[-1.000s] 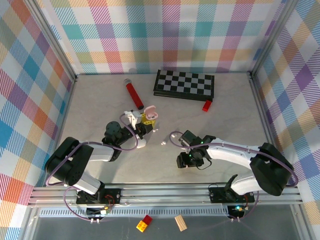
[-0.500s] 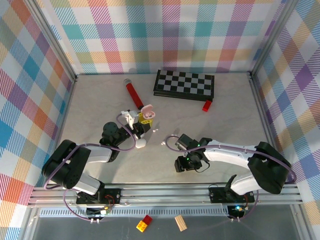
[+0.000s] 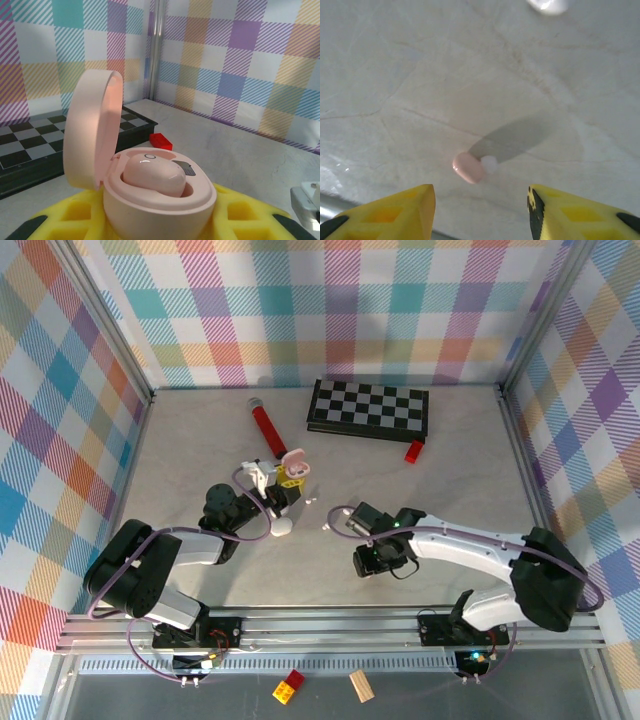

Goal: Insert the wireless bluetooth earbuds into the charging case

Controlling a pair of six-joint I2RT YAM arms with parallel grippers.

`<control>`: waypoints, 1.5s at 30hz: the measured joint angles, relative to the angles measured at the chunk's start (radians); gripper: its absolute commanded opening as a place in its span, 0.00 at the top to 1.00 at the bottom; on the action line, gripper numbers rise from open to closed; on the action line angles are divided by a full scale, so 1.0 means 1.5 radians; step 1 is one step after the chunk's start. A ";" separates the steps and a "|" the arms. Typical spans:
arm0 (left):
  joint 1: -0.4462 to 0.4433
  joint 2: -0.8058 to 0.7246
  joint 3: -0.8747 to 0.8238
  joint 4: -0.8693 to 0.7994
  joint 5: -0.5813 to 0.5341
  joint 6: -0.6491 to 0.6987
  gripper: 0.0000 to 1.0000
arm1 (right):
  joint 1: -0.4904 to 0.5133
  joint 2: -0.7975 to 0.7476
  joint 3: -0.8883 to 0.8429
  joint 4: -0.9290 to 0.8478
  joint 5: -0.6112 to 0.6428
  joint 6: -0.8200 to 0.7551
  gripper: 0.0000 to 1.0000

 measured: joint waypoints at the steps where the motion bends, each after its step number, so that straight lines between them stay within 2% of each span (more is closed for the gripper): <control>1: 0.004 0.000 0.000 0.000 0.001 -0.002 0.66 | 0.011 0.008 0.013 -0.012 0.021 -0.001 0.54; 8: 0.076 -0.003 0.000 0.000 0.017 -0.032 0.66 | 0.134 0.111 0.095 -0.098 0.156 -0.004 0.60; 12: 0.090 -0.025 0.000 -0.001 0.022 -0.037 0.66 | 0.172 0.196 0.136 -0.135 0.199 -0.009 0.62; 16: 0.090 -0.040 0.000 -0.001 0.029 -0.042 0.66 | 0.176 0.239 0.145 -0.145 0.219 -0.020 0.64; 32: 0.090 -0.045 -0.004 -0.014 0.035 -0.042 0.66 | 0.172 0.271 0.146 -0.137 0.230 -0.042 0.68; 36: 0.090 -0.045 -0.004 -0.018 0.036 -0.042 0.66 | 0.167 0.272 0.146 -0.135 0.230 -0.042 0.72; 40: 0.090 -0.045 -0.004 -0.019 0.040 -0.040 0.66 | 0.162 0.272 0.146 -0.134 0.229 -0.041 0.80; 45: 0.090 -0.045 -0.004 -0.023 0.046 -0.030 0.66 | 0.158 0.272 0.146 -0.135 0.230 -0.041 0.83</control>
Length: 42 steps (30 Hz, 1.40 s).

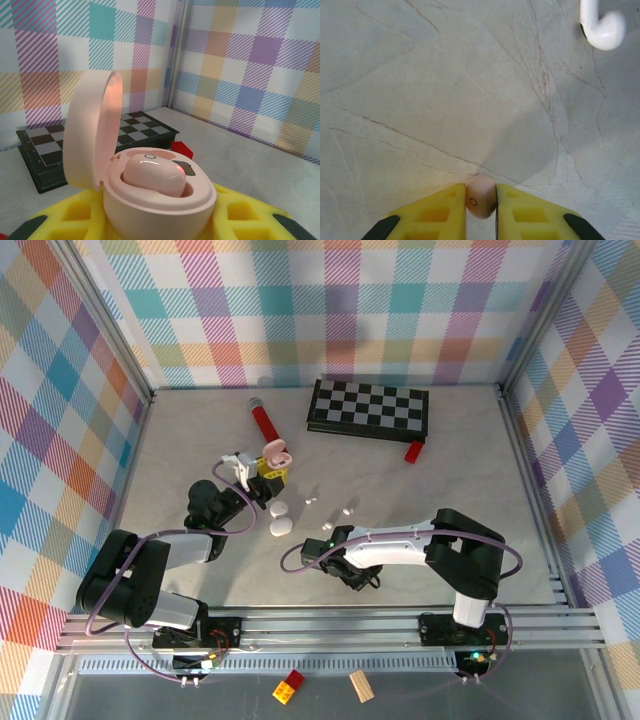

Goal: Insert the wireless bluetooth earbuds into the charging case

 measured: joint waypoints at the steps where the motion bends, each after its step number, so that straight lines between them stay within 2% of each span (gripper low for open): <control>1: 0.000 0.000 0.000 -0.002 0.002 0.002 0.66 | 0.000 0.000 0.000 0.000 0.000 0.000 0.83; 7: 0.000 0.000 0.000 -0.012 0.007 0.009 0.66 | -0.008 -0.020 -0.010 0.008 -0.005 0.000 0.82; 11: -0.012 0.000 0.000 -0.015 0.006 0.024 0.67 | -0.032 -0.089 -0.028 0.019 -0.016 -0.001 0.82; 18: -0.076 -0.004 0.008 -0.093 -0.001 0.094 0.67 | -0.108 -0.239 -0.033 0.046 -0.047 -0.027 0.82; 27: -0.130 -0.002 0.023 -0.154 -0.010 0.157 0.67 | -0.230 -0.394 -0.033 0.109 -0.164 -0.068 0.82; 36: -0.207 0.098 0.066 -0.114 -0.007 0.156 0.67 | -0.270 -0.409 -0.024 0.145 -0.257 -0.086 0.82; 42: -0.220 0.129 0.071 -0.091 -0.004 0.156 0.67 | -0.289 -0.423 -0.024 0.169 -0.304 -0.087 0.82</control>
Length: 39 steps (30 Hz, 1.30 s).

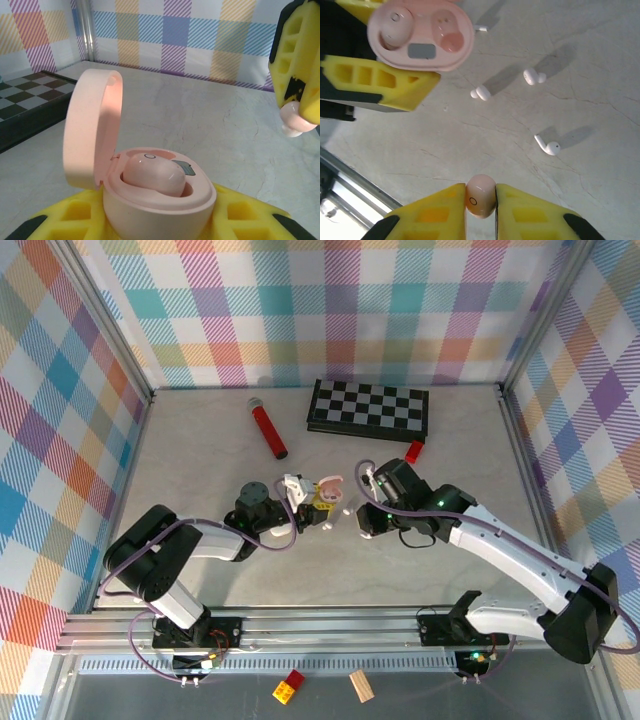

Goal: Insert the wireless bluetooth earbuds into the charging case

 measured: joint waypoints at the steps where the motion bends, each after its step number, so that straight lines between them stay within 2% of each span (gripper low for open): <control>1: -0.001 0.000 0.001 0.004 0.002 0.000 0.67 | -0.004 -0.002 0.000 0.005 -0.007 -0.001 0.82; 15: -0.049 0.000 0.017 0.013 0.042 -0.005 0.67 | -0.049 0.007 0.031 0.061 -0.098 -0.019 0.82; 39: -0.057 -0.028 0.022 0.002 0.065 -0.005 0.67 | -0.065 0.030 0.031 0.093 -0.128 -0.019 0.82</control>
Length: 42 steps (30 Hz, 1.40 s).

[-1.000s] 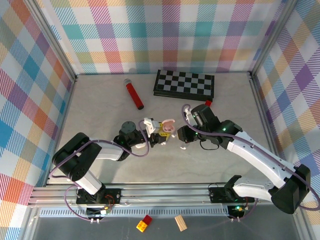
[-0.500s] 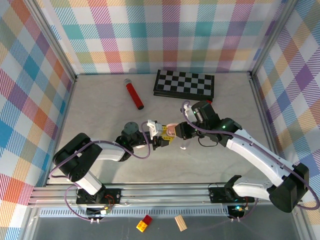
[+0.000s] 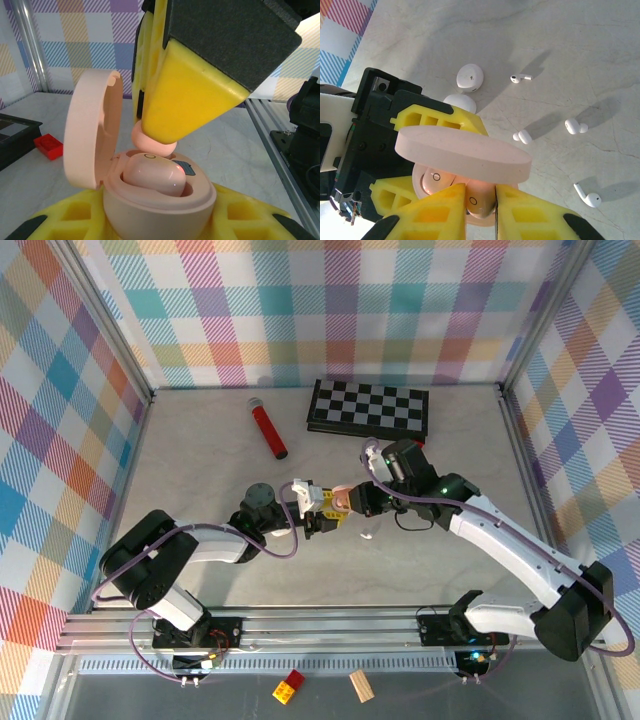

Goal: Insert the wireless bluetooth earbuds into the charging case

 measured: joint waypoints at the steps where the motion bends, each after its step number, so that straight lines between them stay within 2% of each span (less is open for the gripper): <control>1: 0.000 0.000 0.000 0.000 0.000 0.000 0.67 | 0.000 0.000 0.000 0.000 -0.001 0.000 0.82; 5: 0.000 0.000 0.004 0.001 0.000 -0.001 0.67 | -0.002 0.000 0.000 0.000 -0.001 0.000 0.81; 7: 0.000 0.000 0.004 0.001 0.000 -0.005 0.67 | -0.003 0.000 0.000 0.000 -0.001 0.000 0.78; 16: 0.000 0.000 0.005 0.007 0.000 -0.012 0.67 | -0.006 -0.006 -0.001 0.000 0.004 0.000 0.51; 22: 0.000 0.000 0.005 0.014 0.000 -0.015 0.67 | -0.014 -0.082 -0.030 0.016 0.008 0.000 0.26; 24: -0.001 0.000 0.005 0.011 -0.002 -0.014 0.67 | -0.019 -0.103 -0.036 0.032 0.008 0.005 0.22; 28: -0.010 -0.002 0.010 -0.016 -0.005 -0.004 0.67 | -0.036 -0.102 -0.031 0.063 0.013 0.023 0.16; 32: -0.015 -0.010 0.017 -0.033 -0.005 0.006 0.67 | -0.048 -0.051 -0.001 0.071 0.012 0.044 0.12; 37: -0.017 -0.021 0.019 -0.041 -0.010 0.006 0.67 | -0.052 0.002 0.019 0.079 0.013 0.062 0.12; 42: -0.017 -0.034 0.025 -0.058 -0.031 0.006 0.67 | -0.052 0.009 0.017 0.080 0.013 0.074 0.12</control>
